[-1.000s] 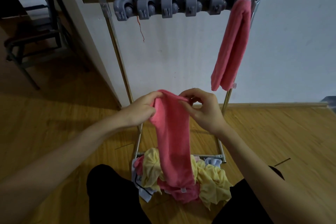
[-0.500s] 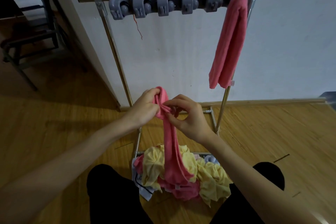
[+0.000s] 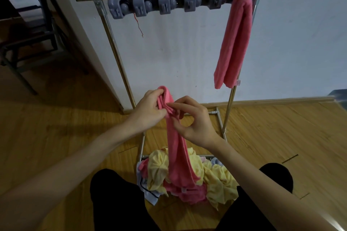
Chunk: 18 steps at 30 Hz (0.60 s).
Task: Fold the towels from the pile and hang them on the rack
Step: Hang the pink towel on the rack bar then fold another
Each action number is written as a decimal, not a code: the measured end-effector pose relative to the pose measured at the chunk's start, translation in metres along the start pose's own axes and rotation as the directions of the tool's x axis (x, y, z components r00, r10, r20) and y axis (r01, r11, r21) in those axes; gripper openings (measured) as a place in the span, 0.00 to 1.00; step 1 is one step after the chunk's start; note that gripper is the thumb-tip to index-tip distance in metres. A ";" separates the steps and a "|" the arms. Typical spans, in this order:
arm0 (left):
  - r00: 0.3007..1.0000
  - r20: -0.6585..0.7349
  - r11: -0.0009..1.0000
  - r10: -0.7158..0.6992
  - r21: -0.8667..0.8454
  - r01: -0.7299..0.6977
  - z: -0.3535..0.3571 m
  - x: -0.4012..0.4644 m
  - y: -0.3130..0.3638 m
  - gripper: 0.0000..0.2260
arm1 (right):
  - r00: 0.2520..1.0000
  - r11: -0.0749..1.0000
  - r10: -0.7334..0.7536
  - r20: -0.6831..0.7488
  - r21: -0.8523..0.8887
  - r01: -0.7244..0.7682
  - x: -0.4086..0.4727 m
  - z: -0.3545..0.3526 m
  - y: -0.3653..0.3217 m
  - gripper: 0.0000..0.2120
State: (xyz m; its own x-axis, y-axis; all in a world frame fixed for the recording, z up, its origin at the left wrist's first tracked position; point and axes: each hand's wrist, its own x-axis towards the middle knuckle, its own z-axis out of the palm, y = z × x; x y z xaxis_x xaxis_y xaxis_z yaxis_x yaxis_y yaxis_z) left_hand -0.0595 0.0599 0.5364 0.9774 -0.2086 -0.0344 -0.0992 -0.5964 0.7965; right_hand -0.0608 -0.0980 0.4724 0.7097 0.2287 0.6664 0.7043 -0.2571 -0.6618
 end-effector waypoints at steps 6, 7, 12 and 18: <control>1.000 -0.001 0.997 0.025 -0.079 -0.025 -0.001 -0.001 0.015 0.12 | 0.999 0.999 -0.025 0.044 -0.035 0.027 0.004 -0.006 0.004 0.16; 0.999 0.000 0.996 0.036 -0.078 -0.036 -0.002 -0.002 0.015 0.12 | 0.998 0.999 -0.026 0.053 -0.035 0.028 0.006 -0.008 0.005 0.15; 0.995 -0.049 0.996 0.084 0.038 -0.082 -0.006 0.001 -0.002 0.12 | 0.997 1.000 0.022 0.068 -0.016 -0.021 0.014 -0.022 0.007 0.12; 0.872 -0.031 0.643 0.489 0.688 -0.336 -0.014 0.003 -0.030 0.17 | 0.997 0.997 0.073 0.007 -0.014 -0.073 0.019 -0.032 0.018 0.09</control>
State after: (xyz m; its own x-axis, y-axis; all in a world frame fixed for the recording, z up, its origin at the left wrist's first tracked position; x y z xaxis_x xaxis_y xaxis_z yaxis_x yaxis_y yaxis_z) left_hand -0.0506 0.0879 0.5212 0.8095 -0.4492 0.3780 -0.5208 -0.8467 0.1089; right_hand -0.0355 -0.1289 0.4840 0.7591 0.2162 0.6140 0.6505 -0.2864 -0.7034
